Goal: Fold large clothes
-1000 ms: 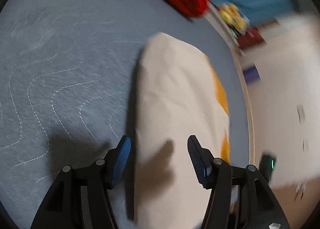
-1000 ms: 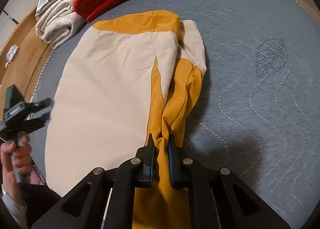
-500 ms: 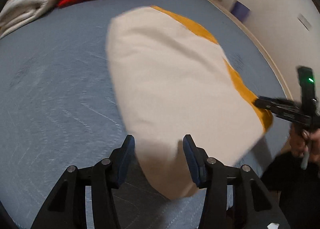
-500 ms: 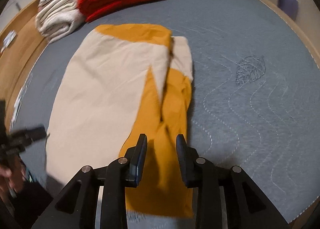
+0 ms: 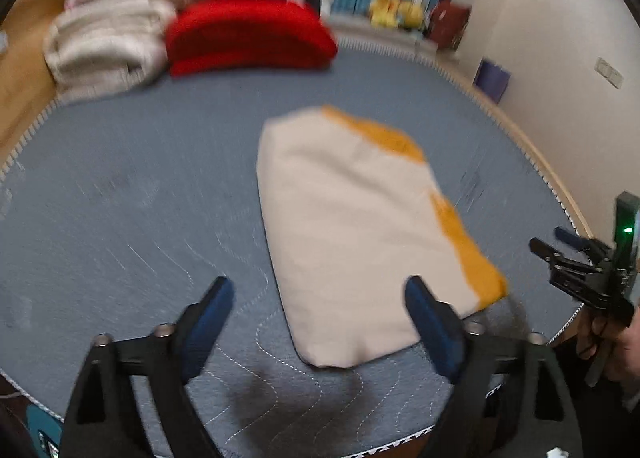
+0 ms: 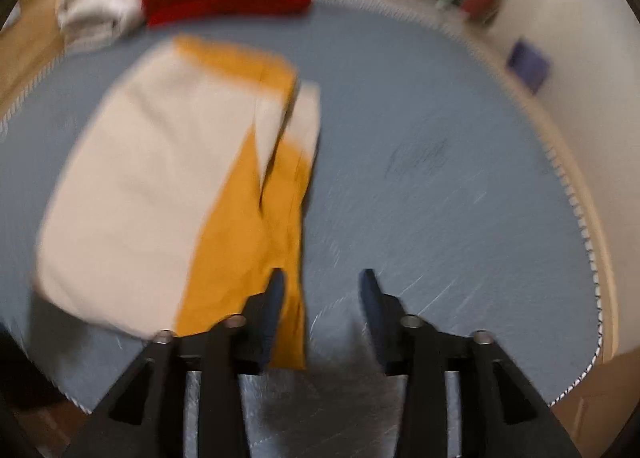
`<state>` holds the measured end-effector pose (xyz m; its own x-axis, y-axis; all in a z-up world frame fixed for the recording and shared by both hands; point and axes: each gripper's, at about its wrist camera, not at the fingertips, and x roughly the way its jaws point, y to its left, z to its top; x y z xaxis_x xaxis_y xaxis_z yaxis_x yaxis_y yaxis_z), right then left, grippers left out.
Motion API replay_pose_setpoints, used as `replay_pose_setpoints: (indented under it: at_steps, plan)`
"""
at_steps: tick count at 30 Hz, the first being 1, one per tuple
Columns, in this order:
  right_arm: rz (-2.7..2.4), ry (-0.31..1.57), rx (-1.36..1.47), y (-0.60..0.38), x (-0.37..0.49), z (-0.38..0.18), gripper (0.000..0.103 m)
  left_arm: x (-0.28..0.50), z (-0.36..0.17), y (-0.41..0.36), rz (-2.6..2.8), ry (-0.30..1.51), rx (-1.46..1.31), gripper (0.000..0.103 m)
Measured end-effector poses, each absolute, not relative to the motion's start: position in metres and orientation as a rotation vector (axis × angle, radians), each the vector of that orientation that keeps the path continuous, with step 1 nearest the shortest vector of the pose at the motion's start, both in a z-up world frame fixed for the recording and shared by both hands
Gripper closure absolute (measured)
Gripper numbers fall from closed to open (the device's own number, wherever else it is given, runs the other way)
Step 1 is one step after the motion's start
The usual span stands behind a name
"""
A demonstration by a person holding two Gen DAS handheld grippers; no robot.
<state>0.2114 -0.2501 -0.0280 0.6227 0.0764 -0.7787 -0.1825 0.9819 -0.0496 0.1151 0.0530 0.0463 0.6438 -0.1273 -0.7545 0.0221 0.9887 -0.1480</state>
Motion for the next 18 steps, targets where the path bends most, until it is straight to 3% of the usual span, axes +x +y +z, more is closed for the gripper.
replay_pose_setpoints:
  at_steps: [3,6,12,18]
  plan:
    - [0.166,0.703,-0.070,-0.255,0.162,0.011,0.010,0.073,0.063,0.041,-0.039,0.786,-0.109,0.004]
    - [0.158,0.614,-0.054,-0.252,0.117,0.033,0.002,0.035,0.064,0.031,0.001,0.764,-0.128,0.001]
    - [0.167,0.675,-0.013,-0.232,0.058,0.033,0.000,-0.011,0.023,-0.009,0.085,0.857,-0.166,0.001]
    - [0.154,0.779,0.004,-0.227,0.043,0.005,0.000,0.001,0.013,-0.016,0.080,0.883,-0.153,0.001]
